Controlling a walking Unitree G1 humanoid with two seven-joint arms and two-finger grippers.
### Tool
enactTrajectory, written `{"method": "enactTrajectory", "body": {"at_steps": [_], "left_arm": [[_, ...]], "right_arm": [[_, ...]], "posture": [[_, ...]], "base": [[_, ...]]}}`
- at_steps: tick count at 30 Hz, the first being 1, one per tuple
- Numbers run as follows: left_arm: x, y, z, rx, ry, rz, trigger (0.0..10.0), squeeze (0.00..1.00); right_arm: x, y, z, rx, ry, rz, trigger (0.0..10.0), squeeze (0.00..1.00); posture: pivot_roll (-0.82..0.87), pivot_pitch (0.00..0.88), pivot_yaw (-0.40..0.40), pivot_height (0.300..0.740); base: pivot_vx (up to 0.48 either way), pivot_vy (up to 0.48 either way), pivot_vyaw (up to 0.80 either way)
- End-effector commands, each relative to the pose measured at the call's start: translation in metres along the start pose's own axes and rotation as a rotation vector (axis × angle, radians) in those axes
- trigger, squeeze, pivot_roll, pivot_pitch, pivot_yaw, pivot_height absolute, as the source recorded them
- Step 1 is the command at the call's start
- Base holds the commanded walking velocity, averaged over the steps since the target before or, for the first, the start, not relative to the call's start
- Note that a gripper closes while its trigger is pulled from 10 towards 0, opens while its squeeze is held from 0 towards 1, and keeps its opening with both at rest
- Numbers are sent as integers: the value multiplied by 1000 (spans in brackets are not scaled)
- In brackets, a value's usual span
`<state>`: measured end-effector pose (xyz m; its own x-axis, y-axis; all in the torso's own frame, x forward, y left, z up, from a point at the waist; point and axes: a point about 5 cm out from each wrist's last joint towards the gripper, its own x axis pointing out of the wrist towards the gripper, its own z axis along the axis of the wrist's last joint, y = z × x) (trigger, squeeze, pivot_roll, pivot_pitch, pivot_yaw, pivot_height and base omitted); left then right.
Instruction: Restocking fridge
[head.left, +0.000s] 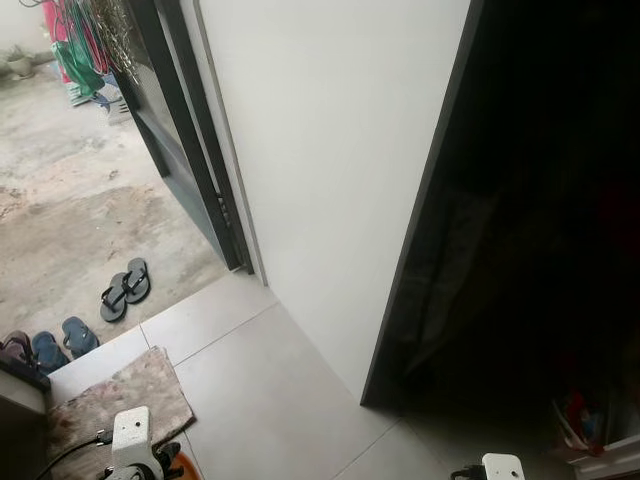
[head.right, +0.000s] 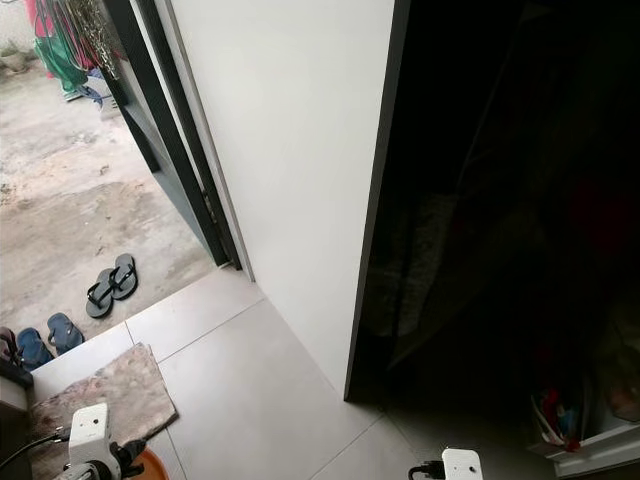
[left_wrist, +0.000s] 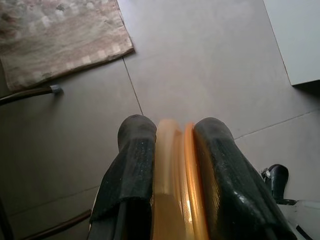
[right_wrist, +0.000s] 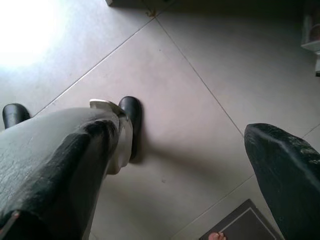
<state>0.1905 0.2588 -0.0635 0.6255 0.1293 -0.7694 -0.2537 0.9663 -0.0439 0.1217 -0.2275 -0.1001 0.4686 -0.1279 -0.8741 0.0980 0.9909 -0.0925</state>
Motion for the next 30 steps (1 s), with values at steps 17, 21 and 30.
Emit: {"method": "enactTrajectory", "body": {"at_steps": [17, 21, 30], "left_arm": [[-6, 4, -30, 57, 93, 26, 10000, 0], [-7, 5, -32, 65, 98, 24, 10000, 0], [-8, 7, -33, 82, 105, 22, 10000, 0]], "right_arm": [[0, -7, 3, 9, 13, -22, 10000, 0], [0, -6, 1, 30, 23, -13, 10000, 0], [0, -6, 3, -9, 8, -10, 10000, 0]], "posture": [[-17, 0, 18, 740], [-20, 0, 22, 740], [-23, 0, 26, 740]], "base": [[0, 0, 126], [0, 0, 200], [0, 0, 0]]}}
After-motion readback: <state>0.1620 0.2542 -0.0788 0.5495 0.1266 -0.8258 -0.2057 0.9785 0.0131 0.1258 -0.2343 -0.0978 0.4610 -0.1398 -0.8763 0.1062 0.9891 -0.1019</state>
